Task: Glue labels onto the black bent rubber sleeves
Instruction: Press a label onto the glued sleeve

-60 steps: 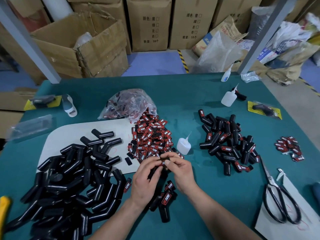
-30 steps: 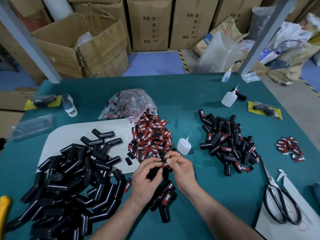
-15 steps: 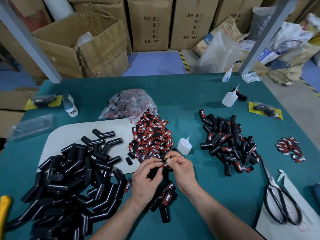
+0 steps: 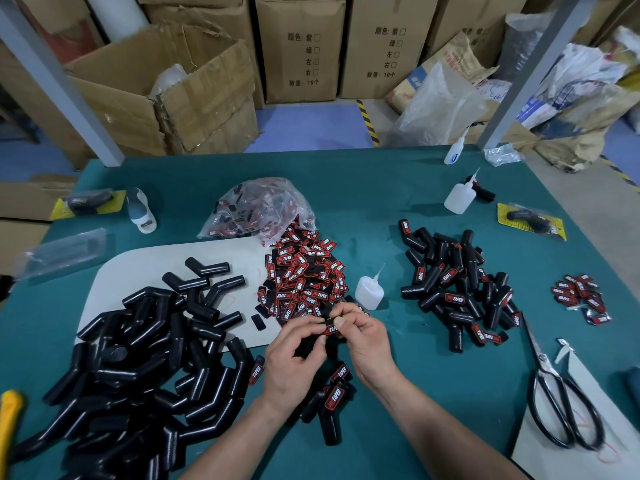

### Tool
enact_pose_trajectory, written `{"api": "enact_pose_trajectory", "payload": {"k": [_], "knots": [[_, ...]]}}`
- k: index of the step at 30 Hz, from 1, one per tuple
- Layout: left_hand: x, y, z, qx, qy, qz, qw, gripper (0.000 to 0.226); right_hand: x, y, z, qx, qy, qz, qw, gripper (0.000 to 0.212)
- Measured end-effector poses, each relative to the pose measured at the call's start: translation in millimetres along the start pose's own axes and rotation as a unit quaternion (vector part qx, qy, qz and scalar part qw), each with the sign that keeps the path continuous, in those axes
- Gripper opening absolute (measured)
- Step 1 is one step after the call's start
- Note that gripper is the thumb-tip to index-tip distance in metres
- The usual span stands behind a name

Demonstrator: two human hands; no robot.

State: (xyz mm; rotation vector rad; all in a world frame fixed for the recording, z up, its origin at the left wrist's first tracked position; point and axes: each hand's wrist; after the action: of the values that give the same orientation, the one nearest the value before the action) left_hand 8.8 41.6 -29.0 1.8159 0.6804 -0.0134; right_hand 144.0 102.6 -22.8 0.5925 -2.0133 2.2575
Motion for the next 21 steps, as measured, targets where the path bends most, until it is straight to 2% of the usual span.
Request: {"api": "enact_pose_trajectory", "payload": {"k": [3, 5, 7, 8, 11, 12, 14, 16, 18, 21], "knots": [[-2, 0, -2, -0.002, 0.004, 0.017, 1.000, 0.022, 3, -3, 3, 0.001, -0.001, 0.001, 1.000, 0.027], [-4, 0, -3, -0.049, 0.014, 0.047, 0.998, 0.029, 4, -4, 6, -0.022, 0.015, 0.012, 1.000, 0.032], [-4, 0, -3, -0.105, 0.017, 0.096, 0.990, 0.040, 3, -6, 10, -0.089, 0.018, 0.050, 0.995, 0.020], [-4, 0, -2, -0.110, 0.013, 0.110, 0.988, 0.044, 2, -8, 11, -0.129, -0.006, 0.092, 0.987, 0.015], [-10, 2, 1, -0.062, 0.001, 0.130, 0.990, 0.037, 1, -7, 11, -0.241, -0.108, 0.243, 0.933, 0.025], [-12, 0, 1, -0.039, 0.004, 0.139, 0.990, 0.034, 0, -7, 9, -0.246, -0.124, 0.251, 0.928, 0.023], [-16, -6, 1, -0.022, 0.030, 0.130, 0.991, 0.031, -5, -12, 8, -0.210, -0.145, 0.221, 0.941, 0.017], [-18, -7, 2, -0.059, 0.075, 0.105, 0.990, 0.030, -13, -18, 8, -0.132, -0.189, 0.181, 0.956, 0.017], [-17, -5, 2, -0.106, 0.088, 0.051, 0.989, 0.030, -19, -19, 7, -0.095, -0.257, 0.209, 0.938, 0.015], [-15, -4, 4, -0.115, 0.036, -0.050, 0.991, 0.031, -17, -16, 7, -0.142, -0.322, 0.300, 0.887, 0.007]]}}
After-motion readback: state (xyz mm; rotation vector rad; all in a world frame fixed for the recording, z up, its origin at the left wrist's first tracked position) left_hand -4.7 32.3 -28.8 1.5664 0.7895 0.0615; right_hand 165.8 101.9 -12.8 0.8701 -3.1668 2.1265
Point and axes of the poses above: each hand's wrist, its own z-axis away from the middle knuckle, its own x-axis out of the palm, y = z × x, and after that the axes turned 7 degrees about -z, right-handed
